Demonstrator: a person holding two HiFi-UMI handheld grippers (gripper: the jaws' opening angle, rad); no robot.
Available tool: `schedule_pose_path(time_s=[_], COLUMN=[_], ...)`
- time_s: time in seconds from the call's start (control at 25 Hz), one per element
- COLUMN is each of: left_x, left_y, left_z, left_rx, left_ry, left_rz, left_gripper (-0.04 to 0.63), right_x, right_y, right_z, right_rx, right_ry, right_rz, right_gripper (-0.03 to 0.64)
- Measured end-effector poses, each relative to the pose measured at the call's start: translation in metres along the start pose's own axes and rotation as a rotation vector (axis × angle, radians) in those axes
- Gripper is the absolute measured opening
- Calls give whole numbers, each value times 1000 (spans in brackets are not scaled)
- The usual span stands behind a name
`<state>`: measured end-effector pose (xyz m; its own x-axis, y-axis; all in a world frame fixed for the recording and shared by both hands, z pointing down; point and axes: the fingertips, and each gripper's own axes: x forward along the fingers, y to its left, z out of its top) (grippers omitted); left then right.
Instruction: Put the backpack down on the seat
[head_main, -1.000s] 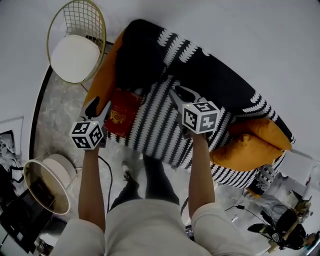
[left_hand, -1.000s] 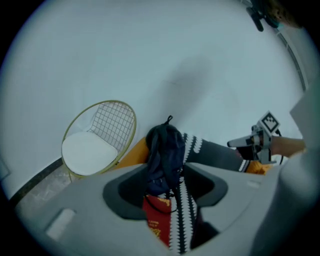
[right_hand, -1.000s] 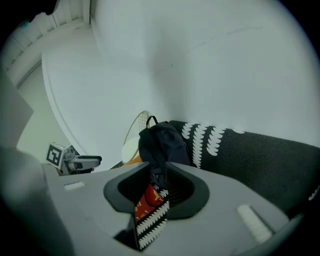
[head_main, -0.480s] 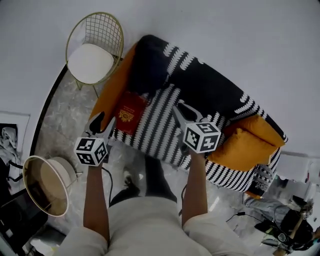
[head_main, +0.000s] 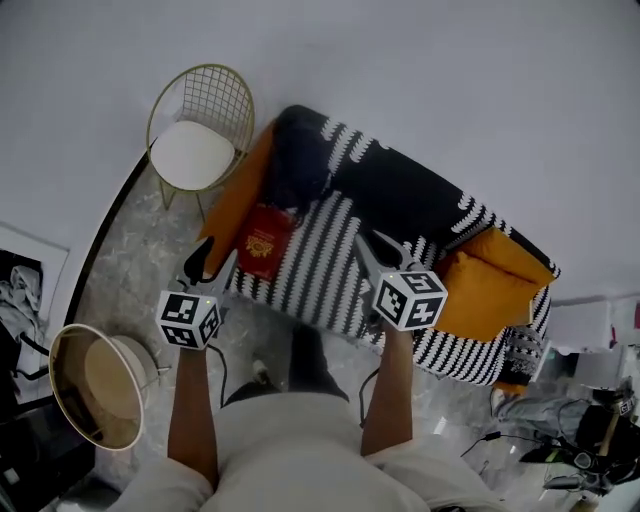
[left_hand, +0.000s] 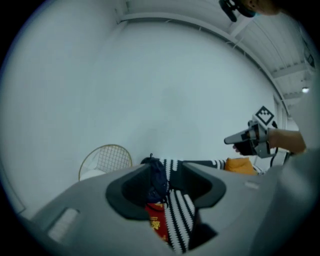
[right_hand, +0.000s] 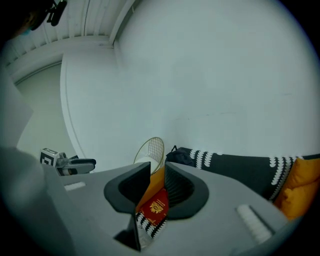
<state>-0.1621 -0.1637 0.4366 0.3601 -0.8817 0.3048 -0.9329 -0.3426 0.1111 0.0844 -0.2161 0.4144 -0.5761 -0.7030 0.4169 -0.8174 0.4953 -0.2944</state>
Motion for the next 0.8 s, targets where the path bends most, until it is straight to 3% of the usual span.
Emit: schedule_pose_path(time_s=[0.12, 0.56, 0.8], left_x=[-35, -127, -162], left_y=[-14, -53, -77], left_z=[19, 76, 103], left_rx=[56, 127, 177], left_ry=[-40, -145, -196], left_rz=[-29, -116, -154], left_gripper=[149, 101, 81], right_x=[-35, -121, -163], right_y=[26, 130, 159], right_z=[10, 23, 31], right_rx=[-3, -162, -224], right_ry=[-52, -138, -190], right_rz=[2, 66, 38], right_gripper=[91, 89, 83])
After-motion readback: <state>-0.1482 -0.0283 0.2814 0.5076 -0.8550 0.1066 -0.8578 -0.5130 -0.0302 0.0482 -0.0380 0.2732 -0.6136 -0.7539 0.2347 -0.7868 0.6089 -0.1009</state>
